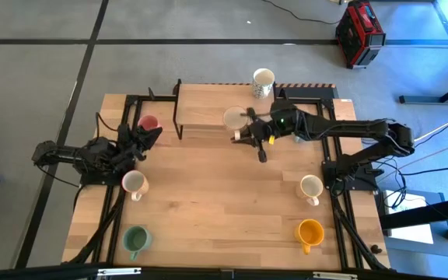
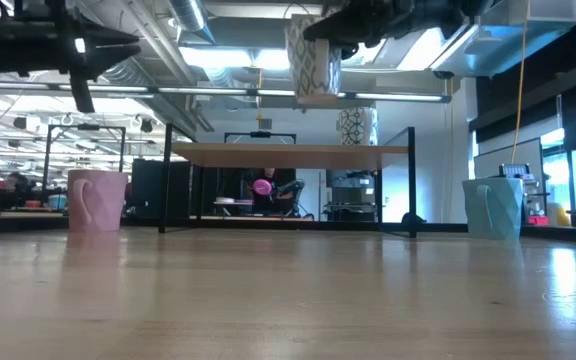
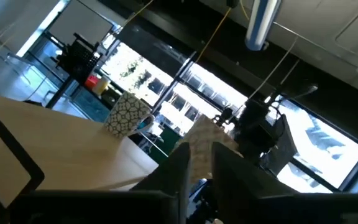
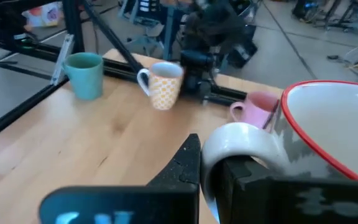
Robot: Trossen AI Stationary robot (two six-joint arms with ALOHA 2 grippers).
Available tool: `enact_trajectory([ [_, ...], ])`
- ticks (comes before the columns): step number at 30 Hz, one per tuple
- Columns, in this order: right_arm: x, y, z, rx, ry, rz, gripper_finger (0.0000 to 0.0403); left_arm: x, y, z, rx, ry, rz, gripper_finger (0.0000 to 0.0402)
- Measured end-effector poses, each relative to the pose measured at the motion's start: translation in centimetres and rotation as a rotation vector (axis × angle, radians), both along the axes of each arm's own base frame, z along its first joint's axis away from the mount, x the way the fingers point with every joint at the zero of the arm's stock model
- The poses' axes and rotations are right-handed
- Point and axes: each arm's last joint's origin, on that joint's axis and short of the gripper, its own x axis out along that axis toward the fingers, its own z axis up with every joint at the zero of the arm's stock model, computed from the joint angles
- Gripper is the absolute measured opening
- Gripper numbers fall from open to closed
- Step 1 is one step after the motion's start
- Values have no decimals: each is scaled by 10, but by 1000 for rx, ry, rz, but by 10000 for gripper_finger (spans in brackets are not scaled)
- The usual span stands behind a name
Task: Place coffee mugs
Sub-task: Put the gray patterned mug on the shelf
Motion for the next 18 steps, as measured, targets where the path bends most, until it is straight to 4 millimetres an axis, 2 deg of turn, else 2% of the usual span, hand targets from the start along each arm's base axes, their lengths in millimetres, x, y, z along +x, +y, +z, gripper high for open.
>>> enact_trajectory([
  [4, 4, 23, -13, 19, 32, 45, 4, 1, 0, -4, -15, 37, 9, 97],
  [7, 10, 35, -31, 64, 46, 28, 4, 2, 0, -4, -19, 37, -6, 115],
  [14, 38, 64, -76, 107, 80, -25, 4, 4, -2, -8, 6, 80, -62, 121],
  [18, 51, 74, -94, 125, 58, -47, 4, 6, -2, -12, 14, 126, -83, 121],
])
